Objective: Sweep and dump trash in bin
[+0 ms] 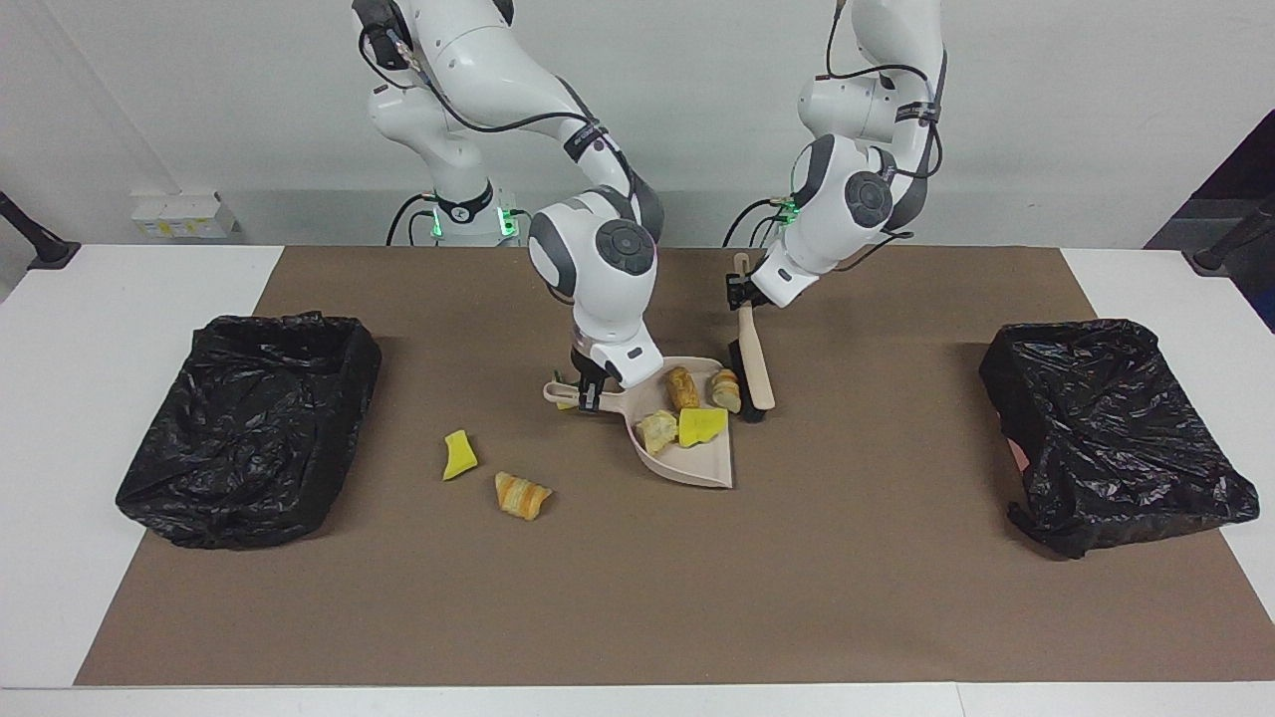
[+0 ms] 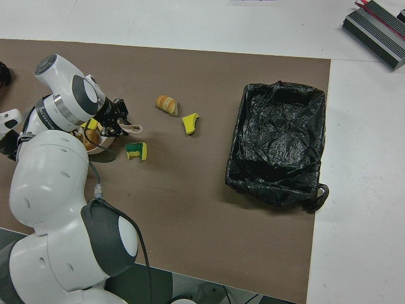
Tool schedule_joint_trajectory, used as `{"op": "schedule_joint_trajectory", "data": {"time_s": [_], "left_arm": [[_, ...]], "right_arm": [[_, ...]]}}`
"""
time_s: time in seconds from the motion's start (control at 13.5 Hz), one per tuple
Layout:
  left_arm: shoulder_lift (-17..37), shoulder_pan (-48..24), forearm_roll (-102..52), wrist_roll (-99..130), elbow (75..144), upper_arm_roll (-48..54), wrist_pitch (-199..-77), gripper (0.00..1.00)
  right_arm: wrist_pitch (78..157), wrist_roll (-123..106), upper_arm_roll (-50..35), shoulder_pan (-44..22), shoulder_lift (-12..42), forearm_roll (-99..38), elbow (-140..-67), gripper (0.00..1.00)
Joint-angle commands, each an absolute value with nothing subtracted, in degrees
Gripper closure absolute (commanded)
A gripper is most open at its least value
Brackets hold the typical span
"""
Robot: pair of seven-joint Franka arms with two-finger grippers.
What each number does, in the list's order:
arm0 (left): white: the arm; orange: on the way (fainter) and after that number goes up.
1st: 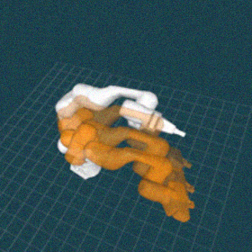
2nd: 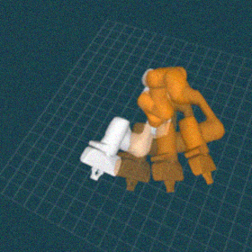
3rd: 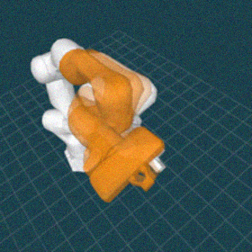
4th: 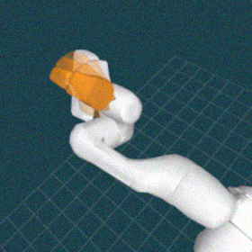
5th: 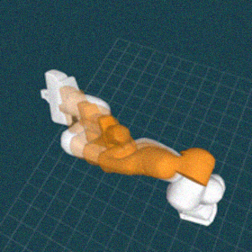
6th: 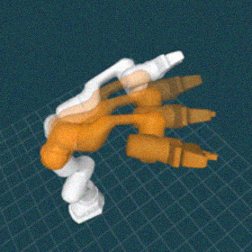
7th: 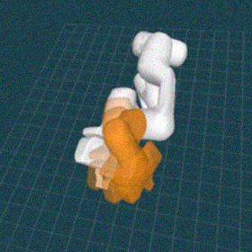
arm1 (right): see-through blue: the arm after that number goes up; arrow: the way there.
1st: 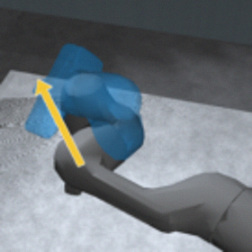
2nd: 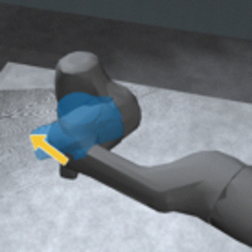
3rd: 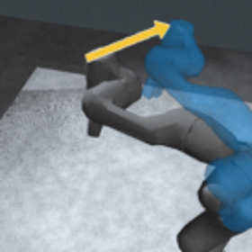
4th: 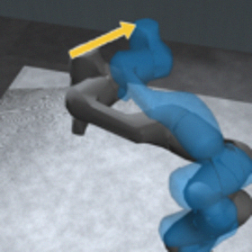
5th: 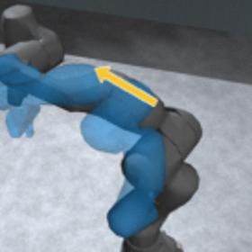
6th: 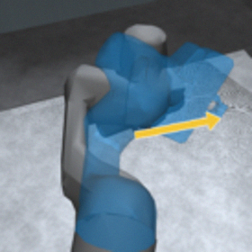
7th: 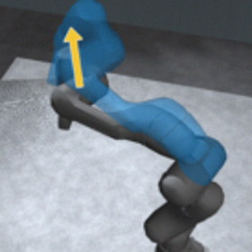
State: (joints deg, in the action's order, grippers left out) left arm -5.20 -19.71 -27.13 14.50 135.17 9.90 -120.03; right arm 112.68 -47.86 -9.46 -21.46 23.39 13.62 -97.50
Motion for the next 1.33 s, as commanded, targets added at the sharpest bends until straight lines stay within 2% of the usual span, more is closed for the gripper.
{"op": "schedule_joint_trajectory", "data": {"time_s": [0.0, 0.52, 0.74, 0.89, 1.11, 1.26], "left_arm": [[-5.0, -22.2, -28.0, 14.4, 133.7, 9.3, -120.9, 1.00], [-5.5, -18.9, -27.8, 16.3, 131.7, 8.9, -119.0, 1.00], [-7.9, -18.4, -24.1, 19.5, 129.7, 8.7, -118.6, 1.00], [-10.2, -17.8, -18.7, 20.9, 127.7, 8.8, -113.1, 1.00], [-13.3, -20.5, -13.2, 26.8, 128.7, 10.4, -110.5, 1.00], [-14.2, -24.9, -12.3, 35.0, 129.0, 10.7, -110.4, 1.00]], "right_arm": [[112.2, -49.6, -9.8, -21.2, 21.5, 13.3, -99.7, 1.00], [110.0, -49.7, -9.8, -21.1, 21.5, 13.4, -98.4, 1.00], [109.1, -50.4, -9.8, -20.1, 20.7, 12.7, -96.8, 1.00], [107.8, -53.1, -9.8, -18.2, 19.3, 12.4, -96.5, 1.00], [104.7, -59.4, -9.8, -14.2, 16.4, 10.7, -95.2, 1.00], [98.6, -64.2, -9.5, -10.7, 16.0, 8.6, -89.9, 1.00]]}}
